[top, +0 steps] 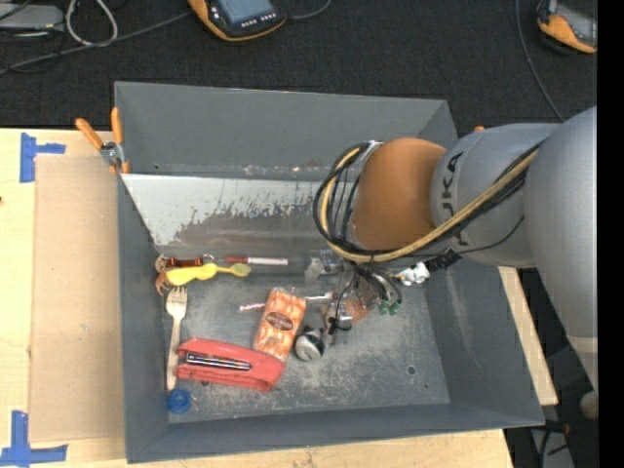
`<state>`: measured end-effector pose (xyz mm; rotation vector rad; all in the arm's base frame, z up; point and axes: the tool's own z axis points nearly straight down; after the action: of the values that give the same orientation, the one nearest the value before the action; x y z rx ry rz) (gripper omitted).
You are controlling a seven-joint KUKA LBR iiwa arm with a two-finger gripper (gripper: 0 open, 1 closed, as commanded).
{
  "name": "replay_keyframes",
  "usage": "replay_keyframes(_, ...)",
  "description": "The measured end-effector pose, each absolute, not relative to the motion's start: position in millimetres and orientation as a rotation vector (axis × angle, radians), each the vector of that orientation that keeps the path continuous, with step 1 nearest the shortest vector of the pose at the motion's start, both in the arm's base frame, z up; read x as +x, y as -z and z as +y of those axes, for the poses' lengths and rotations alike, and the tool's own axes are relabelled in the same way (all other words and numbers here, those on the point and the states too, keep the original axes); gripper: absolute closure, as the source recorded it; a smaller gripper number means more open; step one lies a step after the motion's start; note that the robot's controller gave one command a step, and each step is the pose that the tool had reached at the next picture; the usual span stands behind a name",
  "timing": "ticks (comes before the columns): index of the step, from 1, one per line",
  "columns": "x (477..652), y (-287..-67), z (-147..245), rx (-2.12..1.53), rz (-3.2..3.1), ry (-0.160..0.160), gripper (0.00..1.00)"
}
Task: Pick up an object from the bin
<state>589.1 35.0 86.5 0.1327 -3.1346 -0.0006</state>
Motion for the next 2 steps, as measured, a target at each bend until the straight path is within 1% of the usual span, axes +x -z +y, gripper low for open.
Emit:
replay_keyframes(1, 590.4, -80, 42, 0.072, -3.135, 0.002, 0.00)
replay_keyframes(2, 599.0, -70, 52, 0.129, -3.135, 0.001, 0.00)
